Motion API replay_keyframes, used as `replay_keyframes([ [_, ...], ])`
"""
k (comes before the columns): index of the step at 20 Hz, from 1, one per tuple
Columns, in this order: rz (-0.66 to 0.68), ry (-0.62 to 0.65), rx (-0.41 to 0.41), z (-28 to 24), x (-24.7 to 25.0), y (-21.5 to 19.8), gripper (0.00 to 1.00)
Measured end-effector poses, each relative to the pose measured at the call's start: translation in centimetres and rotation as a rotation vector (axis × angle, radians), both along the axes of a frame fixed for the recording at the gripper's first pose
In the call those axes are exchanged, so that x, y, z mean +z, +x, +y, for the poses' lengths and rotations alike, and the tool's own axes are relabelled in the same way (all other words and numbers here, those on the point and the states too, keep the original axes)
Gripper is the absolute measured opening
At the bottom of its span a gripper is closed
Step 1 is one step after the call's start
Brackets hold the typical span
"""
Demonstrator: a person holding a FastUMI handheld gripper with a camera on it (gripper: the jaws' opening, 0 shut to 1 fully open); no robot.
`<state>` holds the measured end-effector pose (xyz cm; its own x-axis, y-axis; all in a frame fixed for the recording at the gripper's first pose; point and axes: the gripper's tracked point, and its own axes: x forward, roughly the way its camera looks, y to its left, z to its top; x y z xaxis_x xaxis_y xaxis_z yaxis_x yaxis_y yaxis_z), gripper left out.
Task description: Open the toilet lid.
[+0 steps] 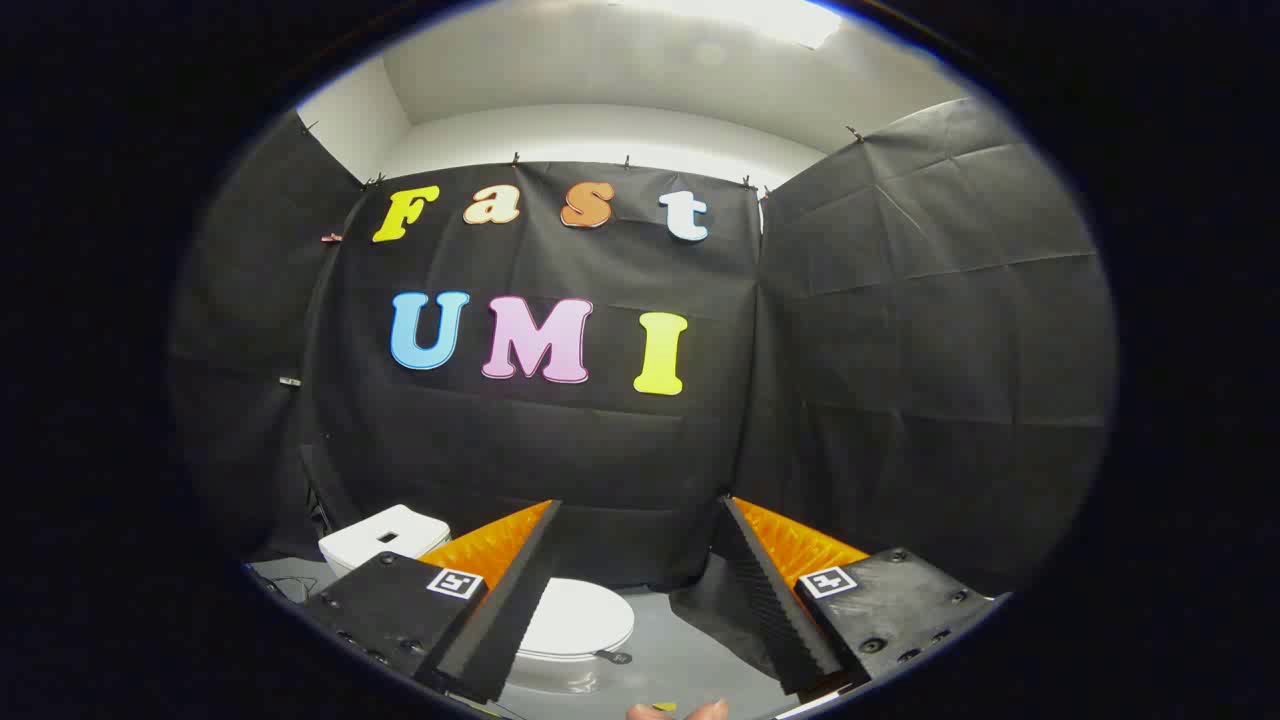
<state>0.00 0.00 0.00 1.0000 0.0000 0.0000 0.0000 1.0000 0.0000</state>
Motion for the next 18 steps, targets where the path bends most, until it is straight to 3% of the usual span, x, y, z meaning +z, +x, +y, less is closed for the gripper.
replay_keyframes([
  [18,-0.003,0.011,0.005,0.18,-0.37,0.03,0.99],
])
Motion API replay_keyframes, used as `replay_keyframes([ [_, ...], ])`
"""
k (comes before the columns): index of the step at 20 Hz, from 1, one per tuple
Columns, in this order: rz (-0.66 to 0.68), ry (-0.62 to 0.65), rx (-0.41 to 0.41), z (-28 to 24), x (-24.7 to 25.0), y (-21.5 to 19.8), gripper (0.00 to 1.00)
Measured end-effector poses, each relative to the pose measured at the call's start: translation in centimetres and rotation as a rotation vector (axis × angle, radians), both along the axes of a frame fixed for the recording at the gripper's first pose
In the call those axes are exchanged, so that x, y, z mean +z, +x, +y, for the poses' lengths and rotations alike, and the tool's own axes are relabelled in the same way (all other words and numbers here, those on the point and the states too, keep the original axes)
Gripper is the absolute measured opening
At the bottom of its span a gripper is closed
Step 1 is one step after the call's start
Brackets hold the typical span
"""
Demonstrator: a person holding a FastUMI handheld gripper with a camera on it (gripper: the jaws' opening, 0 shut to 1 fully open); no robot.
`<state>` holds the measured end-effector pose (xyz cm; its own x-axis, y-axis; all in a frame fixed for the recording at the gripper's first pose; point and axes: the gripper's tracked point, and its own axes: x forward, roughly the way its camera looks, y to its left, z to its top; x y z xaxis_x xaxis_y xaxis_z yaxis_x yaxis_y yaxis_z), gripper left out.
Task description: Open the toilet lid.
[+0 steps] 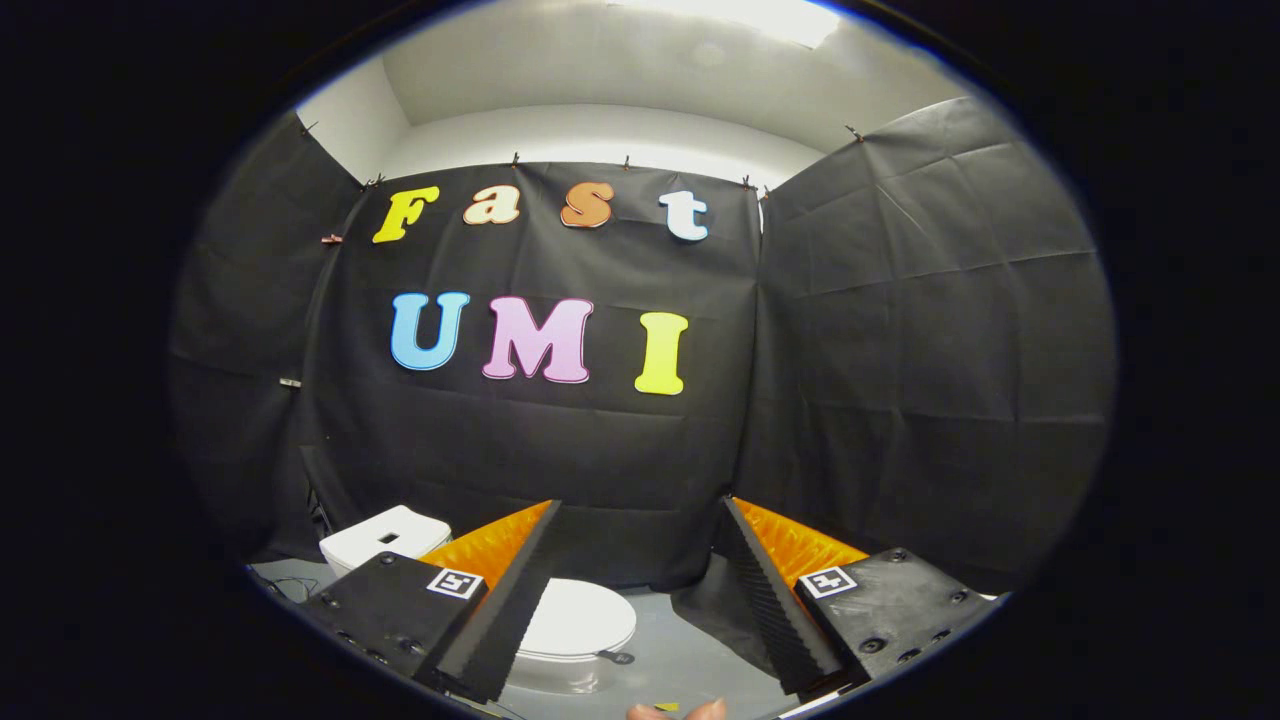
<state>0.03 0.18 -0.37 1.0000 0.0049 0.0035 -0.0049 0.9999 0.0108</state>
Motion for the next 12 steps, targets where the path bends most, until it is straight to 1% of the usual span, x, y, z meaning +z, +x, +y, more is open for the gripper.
replay_keyframes([
  [6,-0.004,0.004,0.011,-0.1,-2.4,1.7,0.99],
  [9,0.01,0.012,0.036,0.2,-4.3,2.6,0.99],
  [12,0.019,0.038,0.078,0.7,-6.2,3.3,0.99],
])
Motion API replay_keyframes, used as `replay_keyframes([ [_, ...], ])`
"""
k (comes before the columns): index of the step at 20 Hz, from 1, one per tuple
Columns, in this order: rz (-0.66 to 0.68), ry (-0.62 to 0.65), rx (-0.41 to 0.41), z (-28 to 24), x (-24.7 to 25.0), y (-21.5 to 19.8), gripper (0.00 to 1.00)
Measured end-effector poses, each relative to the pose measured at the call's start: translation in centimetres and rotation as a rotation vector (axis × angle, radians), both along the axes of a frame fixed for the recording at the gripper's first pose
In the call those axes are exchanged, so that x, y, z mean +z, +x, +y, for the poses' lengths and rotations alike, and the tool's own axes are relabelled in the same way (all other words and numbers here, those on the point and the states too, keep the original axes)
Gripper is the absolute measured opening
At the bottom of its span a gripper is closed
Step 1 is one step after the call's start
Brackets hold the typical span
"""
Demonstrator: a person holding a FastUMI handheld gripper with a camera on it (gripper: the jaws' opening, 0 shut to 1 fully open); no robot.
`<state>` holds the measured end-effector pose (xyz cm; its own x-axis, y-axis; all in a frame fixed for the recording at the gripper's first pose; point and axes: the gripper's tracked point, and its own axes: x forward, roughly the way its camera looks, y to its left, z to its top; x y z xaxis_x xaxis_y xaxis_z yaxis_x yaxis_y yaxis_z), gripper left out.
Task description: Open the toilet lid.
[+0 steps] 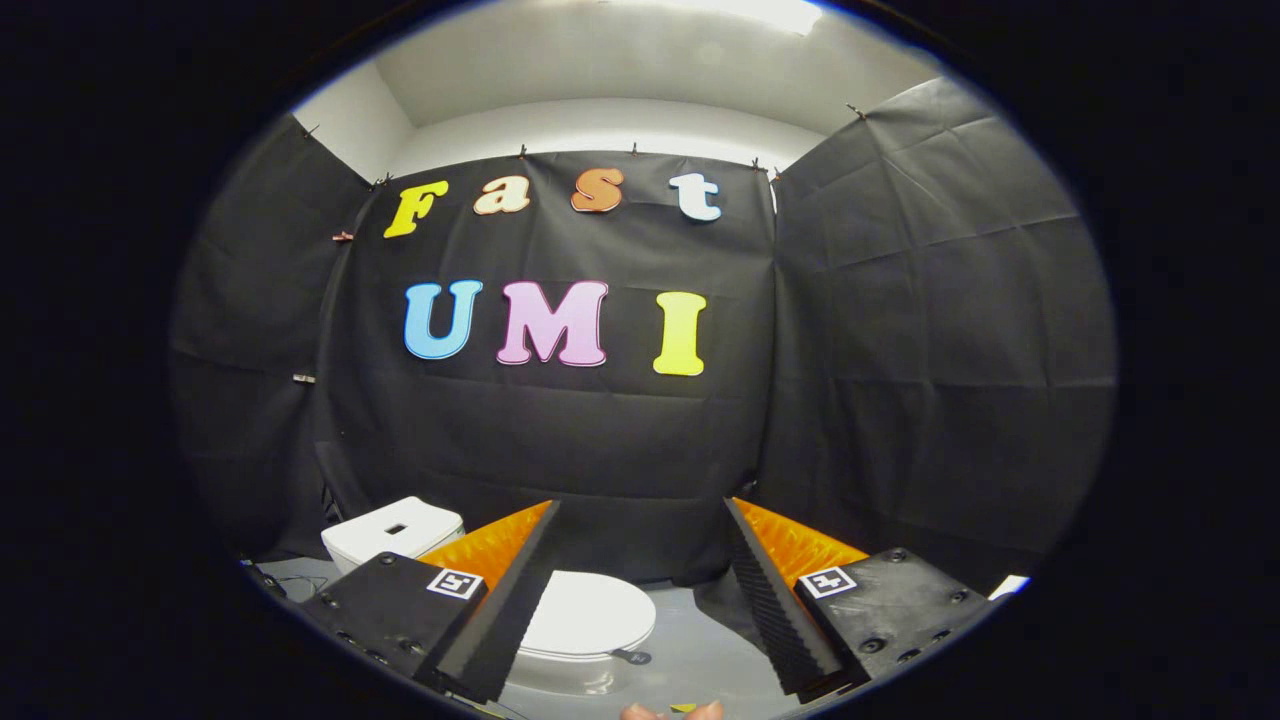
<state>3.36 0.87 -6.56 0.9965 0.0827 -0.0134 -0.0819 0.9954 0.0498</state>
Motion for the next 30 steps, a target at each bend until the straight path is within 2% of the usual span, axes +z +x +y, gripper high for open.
replay_keyframes([
  [11,0.109,0.115,0.109,1.0,-8.3,2.7,0.99],
  [15,0.182,0.149,0.134,0.5,-12.9,3.5,0.99],
  [21,0.382,0.358,0.167,-0.5,-20.6,4.5,0.99],
  [26,0.569,0.559,0.128,-2.2,-27.8,6.2,0.99],
  [30,0.7,0.662,0.098,-2.3,-33.3,8.1,0.99],
])
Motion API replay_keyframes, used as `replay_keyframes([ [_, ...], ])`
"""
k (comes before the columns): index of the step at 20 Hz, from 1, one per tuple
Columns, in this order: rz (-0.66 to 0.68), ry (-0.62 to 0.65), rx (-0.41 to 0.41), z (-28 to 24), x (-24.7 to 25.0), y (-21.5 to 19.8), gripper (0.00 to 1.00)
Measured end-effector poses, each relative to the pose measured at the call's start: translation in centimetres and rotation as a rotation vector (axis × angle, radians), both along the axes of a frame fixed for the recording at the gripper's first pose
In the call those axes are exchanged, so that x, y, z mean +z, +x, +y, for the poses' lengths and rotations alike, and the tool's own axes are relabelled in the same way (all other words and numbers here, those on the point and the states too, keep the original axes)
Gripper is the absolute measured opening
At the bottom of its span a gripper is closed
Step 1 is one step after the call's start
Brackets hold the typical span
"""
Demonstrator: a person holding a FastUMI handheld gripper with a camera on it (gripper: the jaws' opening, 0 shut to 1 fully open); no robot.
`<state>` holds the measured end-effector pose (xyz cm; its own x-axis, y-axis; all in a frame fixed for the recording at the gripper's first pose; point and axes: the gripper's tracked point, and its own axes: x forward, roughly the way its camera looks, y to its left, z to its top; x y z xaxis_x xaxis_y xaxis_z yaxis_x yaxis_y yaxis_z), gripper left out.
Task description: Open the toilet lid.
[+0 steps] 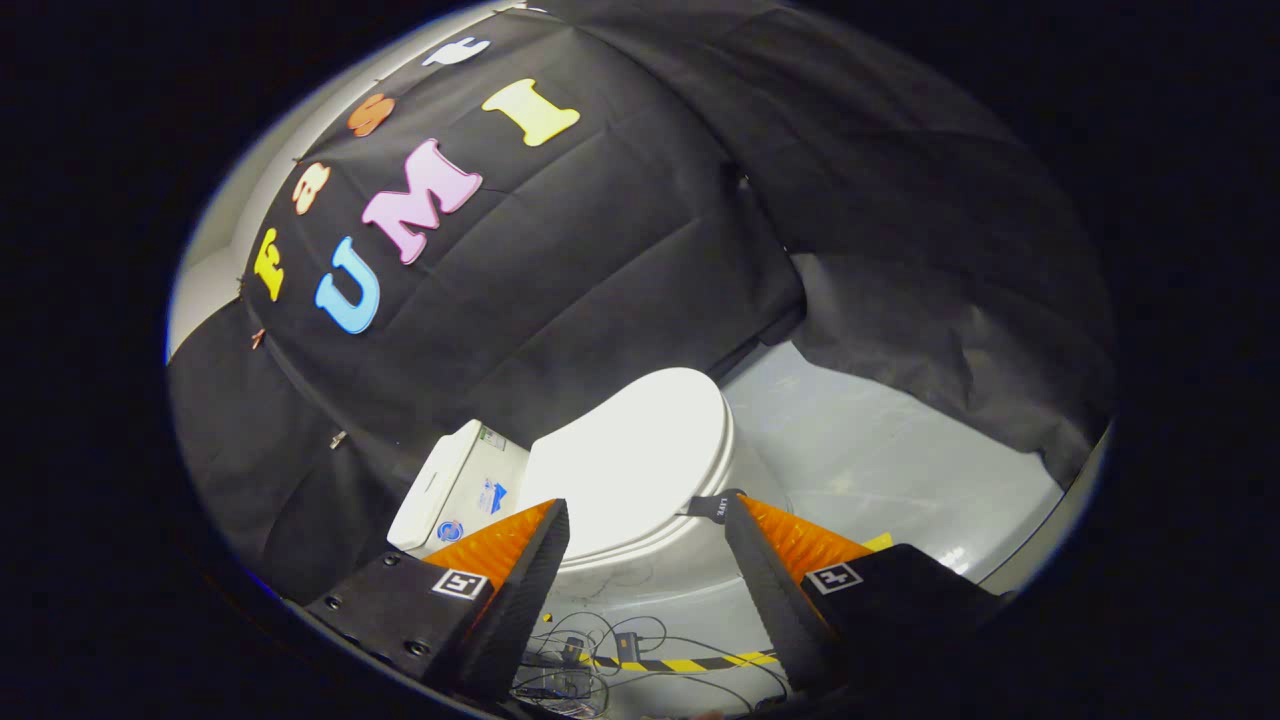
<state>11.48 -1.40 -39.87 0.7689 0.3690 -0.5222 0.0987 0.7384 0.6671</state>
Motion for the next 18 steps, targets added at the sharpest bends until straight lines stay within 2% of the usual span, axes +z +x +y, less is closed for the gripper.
replay_keyframes([
  [6,0.134,0.052,0.006,-0.7,-7.1,2.7,0.99],
  [15,0.236,0.164,-0.018,-0.1,-14.1,4.7,0.99],
  [18,0.252,0.245,-0.041,0.5,-15.1,5.5,0.99],
])
